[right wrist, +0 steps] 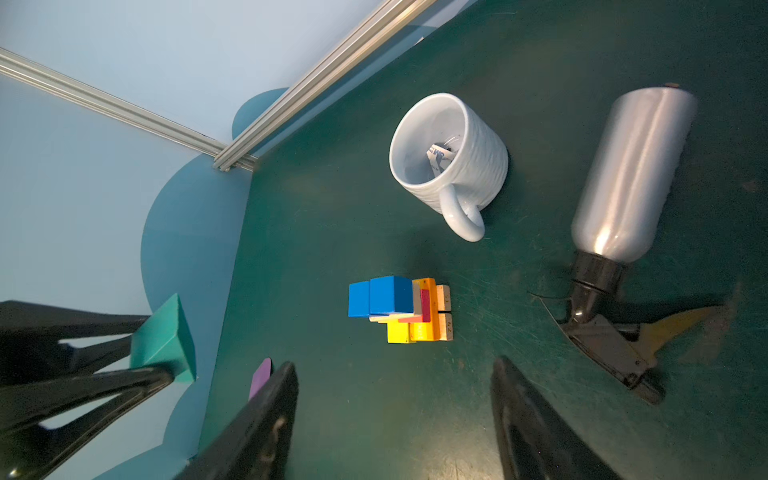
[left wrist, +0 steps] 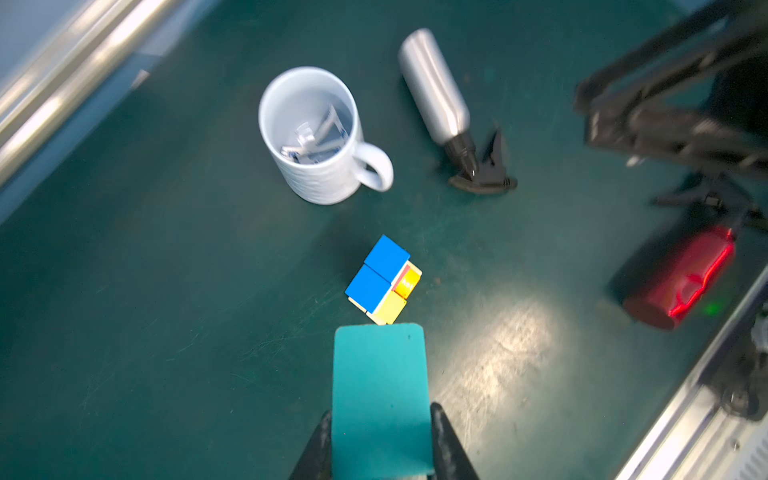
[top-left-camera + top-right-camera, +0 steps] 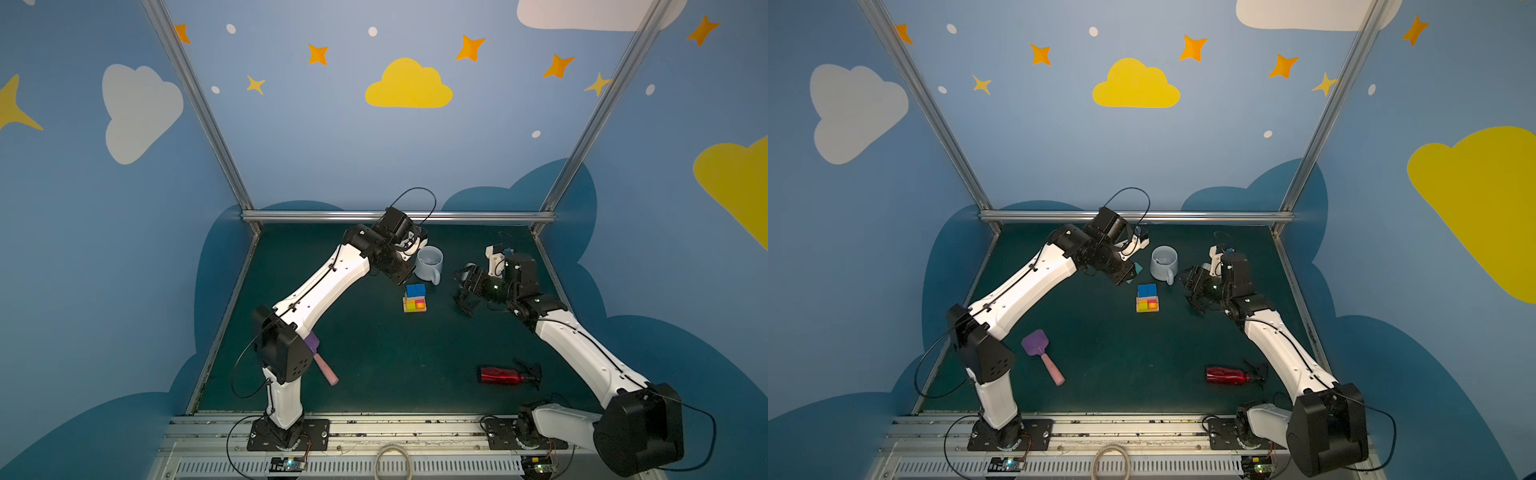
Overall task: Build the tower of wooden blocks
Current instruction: 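Lift the teal block with the left gripper and carry it over the stack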
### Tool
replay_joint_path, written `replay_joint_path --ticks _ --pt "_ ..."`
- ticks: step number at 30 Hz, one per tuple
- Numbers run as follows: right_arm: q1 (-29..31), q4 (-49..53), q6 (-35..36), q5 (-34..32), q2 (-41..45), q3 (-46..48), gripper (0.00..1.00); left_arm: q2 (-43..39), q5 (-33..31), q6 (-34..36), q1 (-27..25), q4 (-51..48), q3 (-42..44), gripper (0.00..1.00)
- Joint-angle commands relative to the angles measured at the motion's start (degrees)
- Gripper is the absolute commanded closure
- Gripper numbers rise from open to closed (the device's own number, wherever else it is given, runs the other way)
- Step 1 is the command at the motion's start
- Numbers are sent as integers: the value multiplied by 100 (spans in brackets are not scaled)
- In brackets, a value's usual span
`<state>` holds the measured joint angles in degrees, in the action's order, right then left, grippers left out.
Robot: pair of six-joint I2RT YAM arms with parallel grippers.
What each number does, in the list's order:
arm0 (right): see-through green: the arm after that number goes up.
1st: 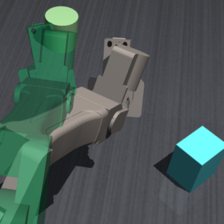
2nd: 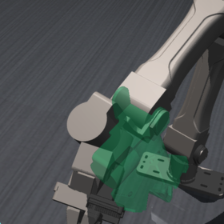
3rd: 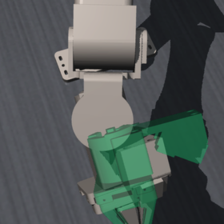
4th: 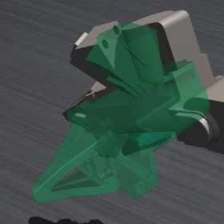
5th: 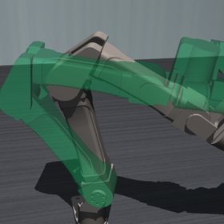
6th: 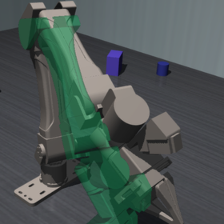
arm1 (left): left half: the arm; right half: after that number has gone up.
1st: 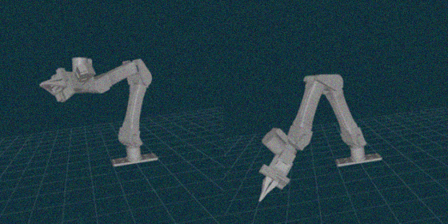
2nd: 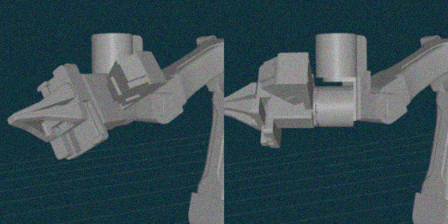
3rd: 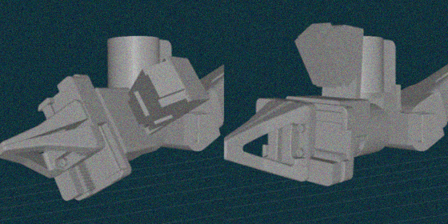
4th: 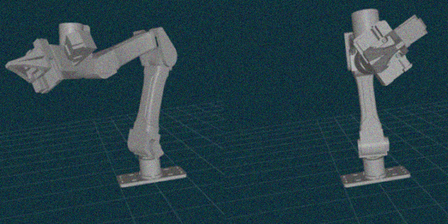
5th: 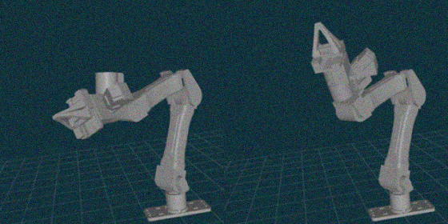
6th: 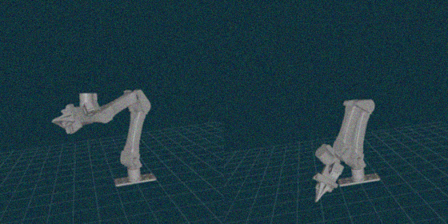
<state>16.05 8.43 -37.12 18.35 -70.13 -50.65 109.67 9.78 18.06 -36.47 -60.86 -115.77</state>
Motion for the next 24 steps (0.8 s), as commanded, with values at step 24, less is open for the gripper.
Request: replay_joint_path --ticks 24 --pt "-437 -362 -89 512 -358 154 28 2179 817 3150 -27 -2806 -3185 94"
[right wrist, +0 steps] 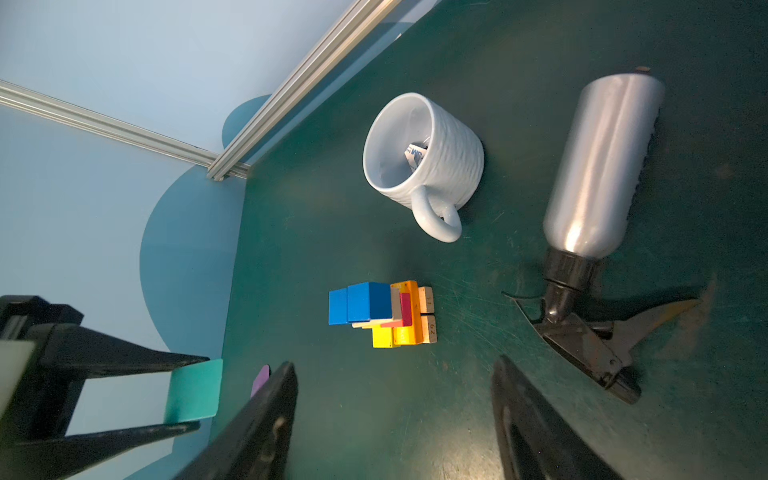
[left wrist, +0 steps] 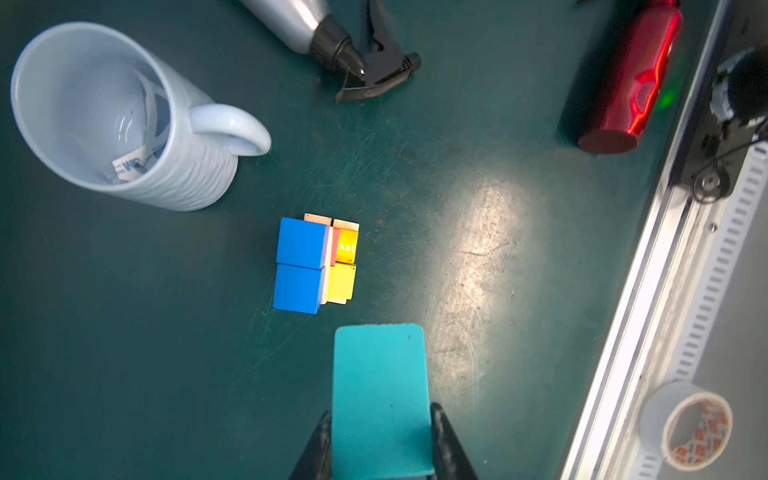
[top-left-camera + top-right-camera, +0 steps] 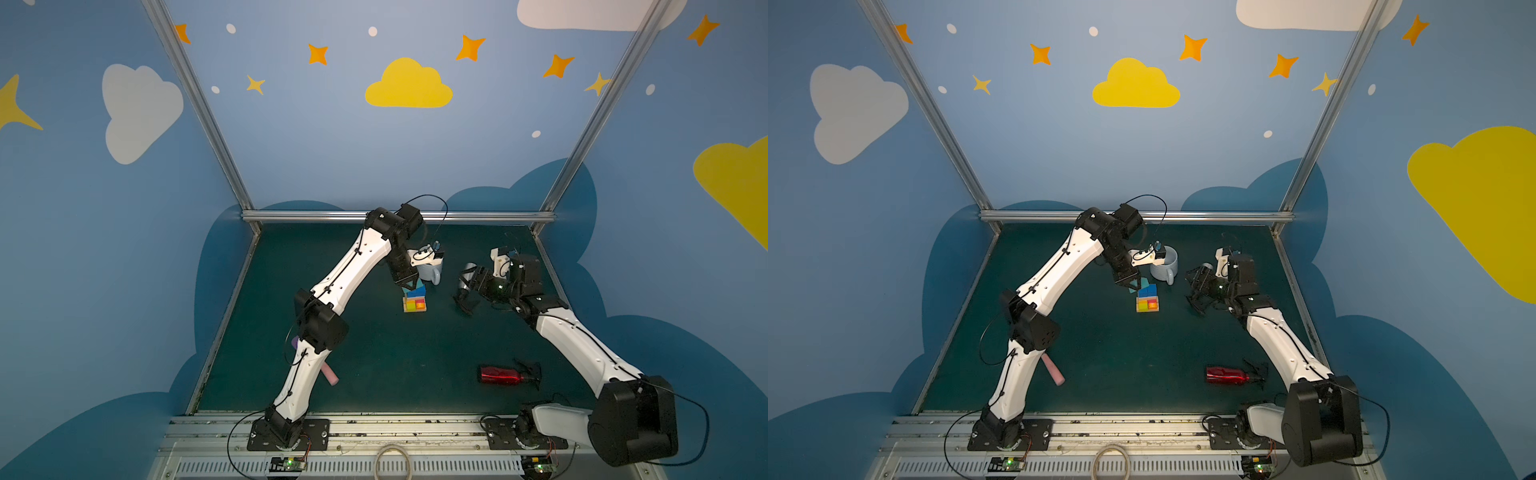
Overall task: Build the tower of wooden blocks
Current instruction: 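Lift the teal block with the left gripper and carry it over the stack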
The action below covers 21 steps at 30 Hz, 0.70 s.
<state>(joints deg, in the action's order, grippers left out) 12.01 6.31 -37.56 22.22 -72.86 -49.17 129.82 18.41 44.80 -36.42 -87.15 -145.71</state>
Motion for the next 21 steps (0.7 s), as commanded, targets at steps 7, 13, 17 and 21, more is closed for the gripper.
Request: replay_joint_path --ticks 7,13,17,21 --pt "-38 -187 -41 171 -201 -53 28 493 -445 838 -152 -121 -361 93" --pt "-48 -184 -8 213 -277 -105 28 642 -550 1002 -185 79 -394 93" --pt "-41 -249 -14 295 -388 -146 28 702 -585 1078 -214 249 -388 92" --pt "-41 -332 -43 418 -527 -179 28 745 -571 1102 -216 459 -379 92"
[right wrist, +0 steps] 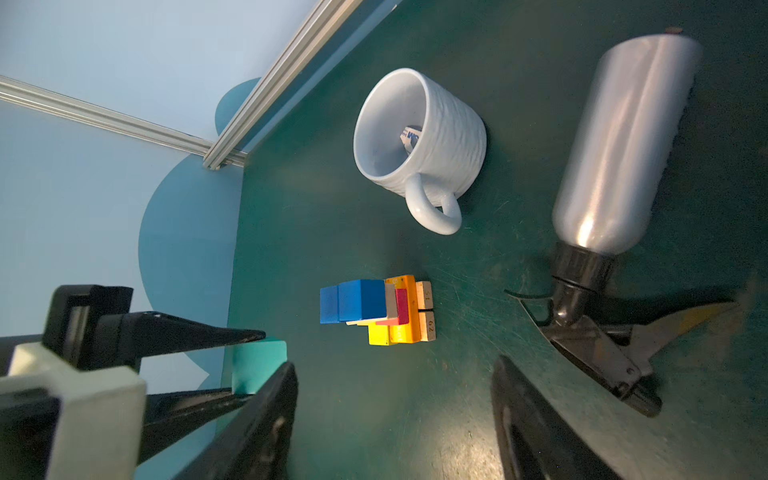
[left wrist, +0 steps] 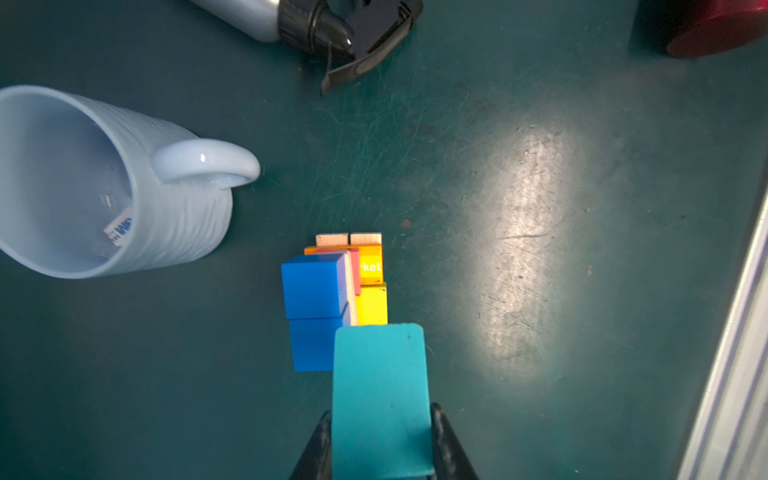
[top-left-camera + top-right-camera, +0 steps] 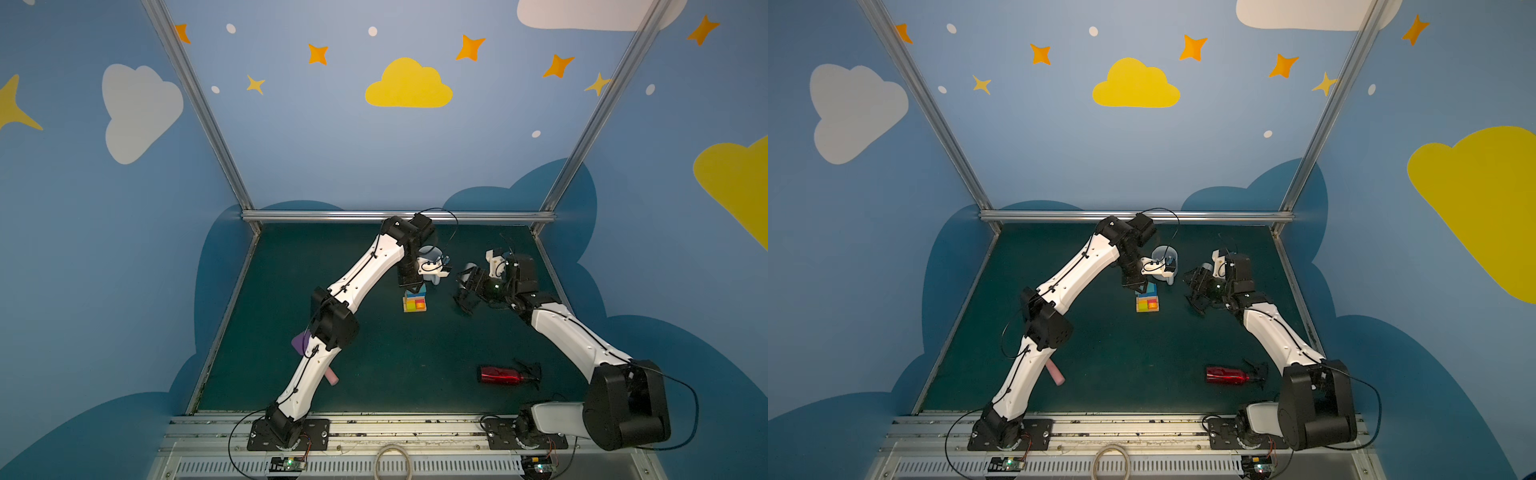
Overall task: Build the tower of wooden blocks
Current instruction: 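Lift the teal block with the left gripper and carry it over the stack, then lower the teal block onto the blue cubes with the left gripper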
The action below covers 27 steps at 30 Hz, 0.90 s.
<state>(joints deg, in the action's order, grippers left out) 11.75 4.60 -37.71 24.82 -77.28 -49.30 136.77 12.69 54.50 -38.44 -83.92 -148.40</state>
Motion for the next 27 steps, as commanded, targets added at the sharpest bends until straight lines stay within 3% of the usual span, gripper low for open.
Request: replay_joint_path --ticks 1,27 --pt "-16 -184 -42 185 -112 -168 28 71 -184 132 -18 183 -106 92" --pt "-15 -196 -30 230 -180 -186 28 298 -385 69 -17 908 399 91"
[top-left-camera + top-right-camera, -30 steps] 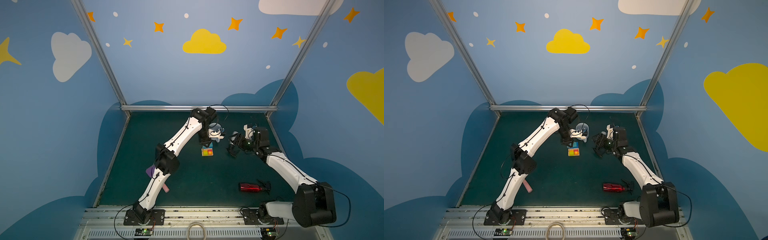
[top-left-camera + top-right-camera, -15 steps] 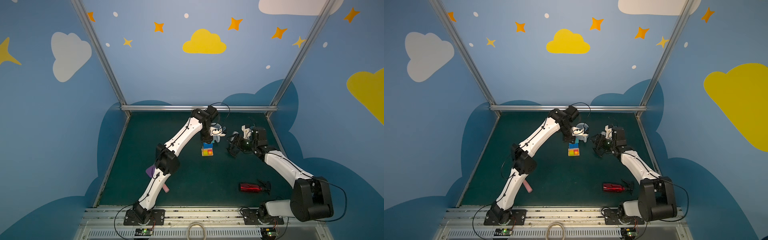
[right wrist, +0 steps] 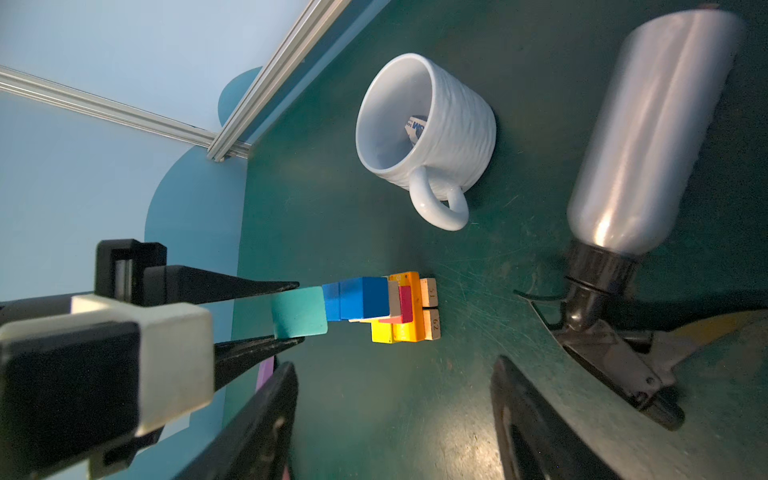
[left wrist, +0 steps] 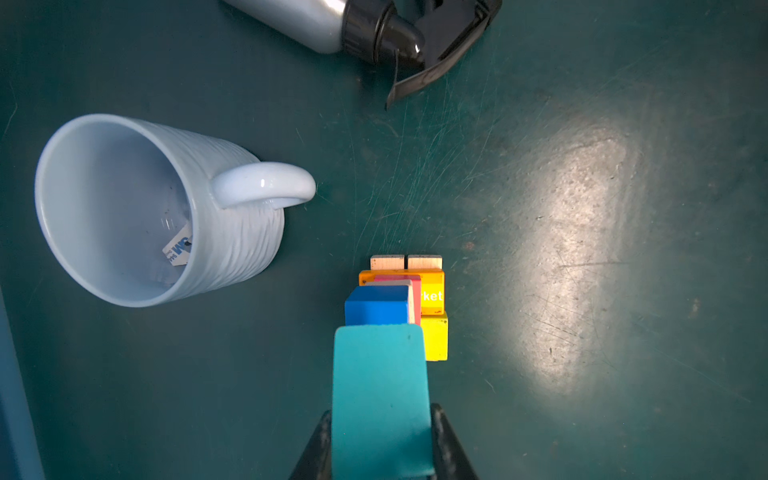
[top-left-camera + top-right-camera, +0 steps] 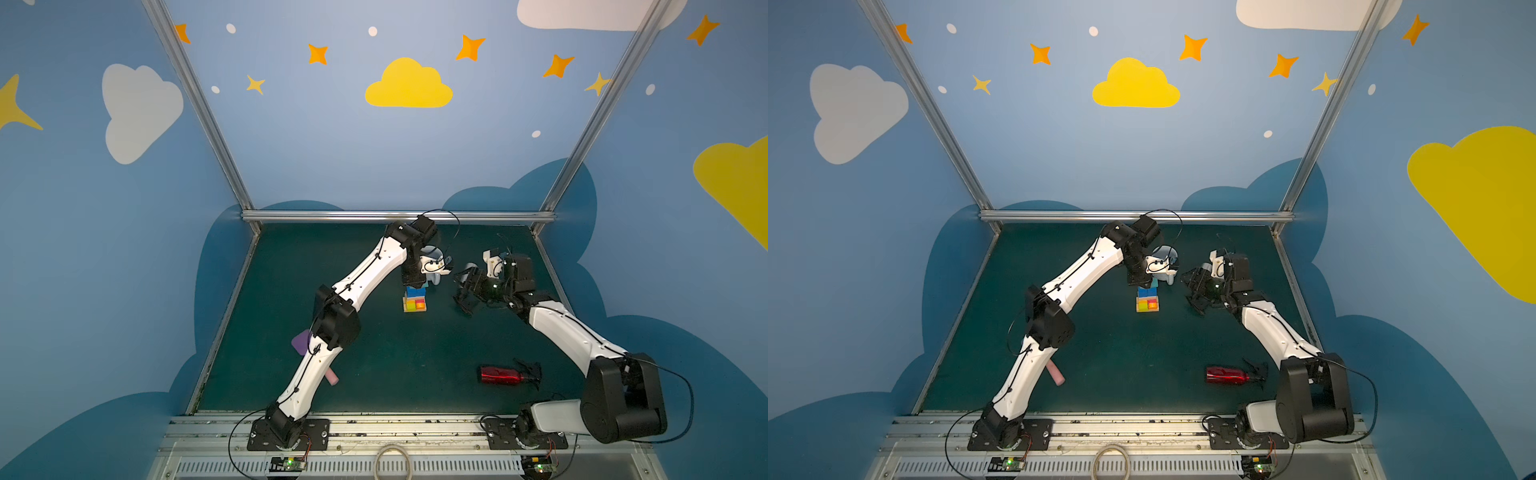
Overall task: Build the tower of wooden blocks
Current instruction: 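Lower the teal block onto the blue cubes with the left gripper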
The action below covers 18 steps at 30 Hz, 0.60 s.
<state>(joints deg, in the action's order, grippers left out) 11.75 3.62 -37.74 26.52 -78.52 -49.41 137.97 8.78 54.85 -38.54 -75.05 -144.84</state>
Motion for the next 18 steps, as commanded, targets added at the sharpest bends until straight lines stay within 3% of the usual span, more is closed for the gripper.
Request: replay_joint_path --ticks 1,18 --pt "-16 -98 -30 71 -72 -183 28 186 -13 28 -9 40 65 91" --pt "-15 -136 -61 115 -147 -194 28 239 -68 9 -4 196 210 89"
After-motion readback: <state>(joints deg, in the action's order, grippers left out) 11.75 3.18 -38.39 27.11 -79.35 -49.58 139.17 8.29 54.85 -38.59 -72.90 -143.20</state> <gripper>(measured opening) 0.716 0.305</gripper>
